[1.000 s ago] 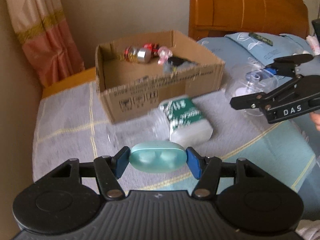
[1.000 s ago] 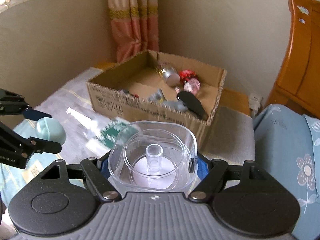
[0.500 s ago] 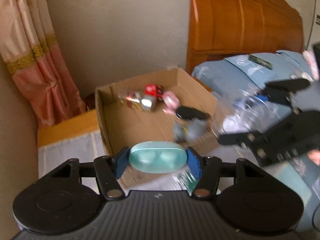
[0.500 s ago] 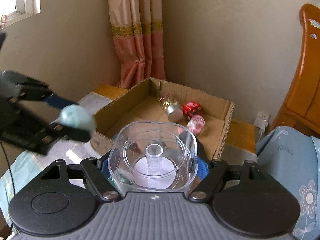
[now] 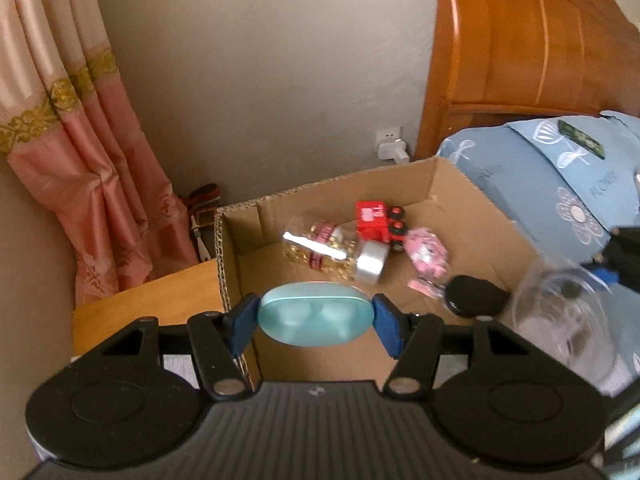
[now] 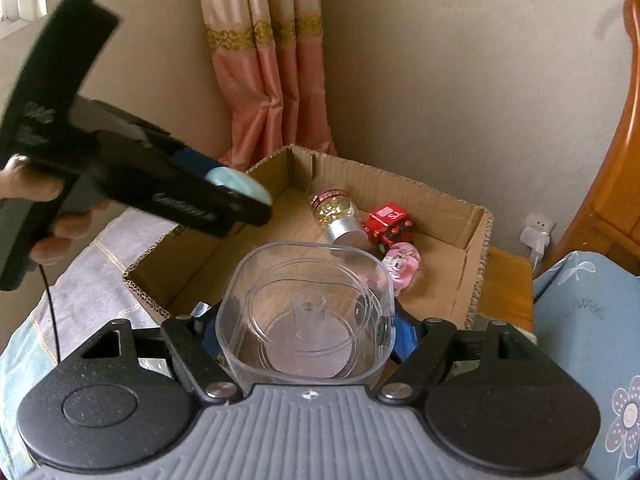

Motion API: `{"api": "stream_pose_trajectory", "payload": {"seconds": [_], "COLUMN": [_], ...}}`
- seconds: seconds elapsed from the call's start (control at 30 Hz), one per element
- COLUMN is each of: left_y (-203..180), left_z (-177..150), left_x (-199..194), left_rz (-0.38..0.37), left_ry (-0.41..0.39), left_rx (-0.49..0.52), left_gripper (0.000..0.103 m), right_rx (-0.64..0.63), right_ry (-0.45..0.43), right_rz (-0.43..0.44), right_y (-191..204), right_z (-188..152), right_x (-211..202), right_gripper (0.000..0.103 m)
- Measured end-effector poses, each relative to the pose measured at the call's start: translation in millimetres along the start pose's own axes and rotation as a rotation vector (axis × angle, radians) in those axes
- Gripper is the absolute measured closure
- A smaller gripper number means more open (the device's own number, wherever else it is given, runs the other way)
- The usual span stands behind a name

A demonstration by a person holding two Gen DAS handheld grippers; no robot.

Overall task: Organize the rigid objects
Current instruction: 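Carry the blue case and clear container into the box and release both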

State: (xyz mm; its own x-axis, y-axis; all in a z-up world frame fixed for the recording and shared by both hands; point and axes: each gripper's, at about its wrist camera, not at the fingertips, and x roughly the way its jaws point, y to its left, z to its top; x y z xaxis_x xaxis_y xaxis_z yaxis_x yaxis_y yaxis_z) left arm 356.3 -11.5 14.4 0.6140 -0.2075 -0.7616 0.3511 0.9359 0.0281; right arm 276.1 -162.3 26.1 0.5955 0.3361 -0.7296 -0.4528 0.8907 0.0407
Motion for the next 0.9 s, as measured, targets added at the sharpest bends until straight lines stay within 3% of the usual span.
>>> {"api": "stream_pose_trajectory", "payload": {"seconds": [0.1,0.23,0.4,0.47,0.5,0.6,0.9], "left_y": [6.4,16.1,24.2,25.4,26.2,29.6,21.6], "left_z": [4.0,9.1,9.0,8.4,7.2,2.8,-21.9], "left_x": [13.6,17.4,2.7,-4.0,-8.1,-19.6,-52.1], "left_rz": [0.016,0.035,0.057,0.083,0.095,0.101,0.076], "left_ry": [-0.009,-0.058,-0.095,-0.115,-0.123,-0.135,-0.141], "left_rx": [-0.033,-0.084,-0.087,-0.074,-0.069,-0.058,-0.062], "left_gripper": [0.042,0.027,0.020,0.009,0.008,0.004,0.002], "right_rx": [-0.007,-0.020,-0.016,0.008,0.025,0.068,0.091], "right_ry": [0.013,0.026,-0.017,-0.062,-0.066,-0.046,-0.022], "right_rz": [0.010,0.030,0.050,0.046,0.038,0.070,0.007], "right_y": [3.9,11.8,23.0,23.3,22.0,15.7,20.7], "right_z": [4.2,13.2,24.5,27.4,28.4,25.0,-1.8], "right_x": [10.1,24.2,36.7,37.3,37.4,33.8,-1.0], "right_gripper": [0.021,0.021,0.021,0.008,0.000,0.000,0.000]}}
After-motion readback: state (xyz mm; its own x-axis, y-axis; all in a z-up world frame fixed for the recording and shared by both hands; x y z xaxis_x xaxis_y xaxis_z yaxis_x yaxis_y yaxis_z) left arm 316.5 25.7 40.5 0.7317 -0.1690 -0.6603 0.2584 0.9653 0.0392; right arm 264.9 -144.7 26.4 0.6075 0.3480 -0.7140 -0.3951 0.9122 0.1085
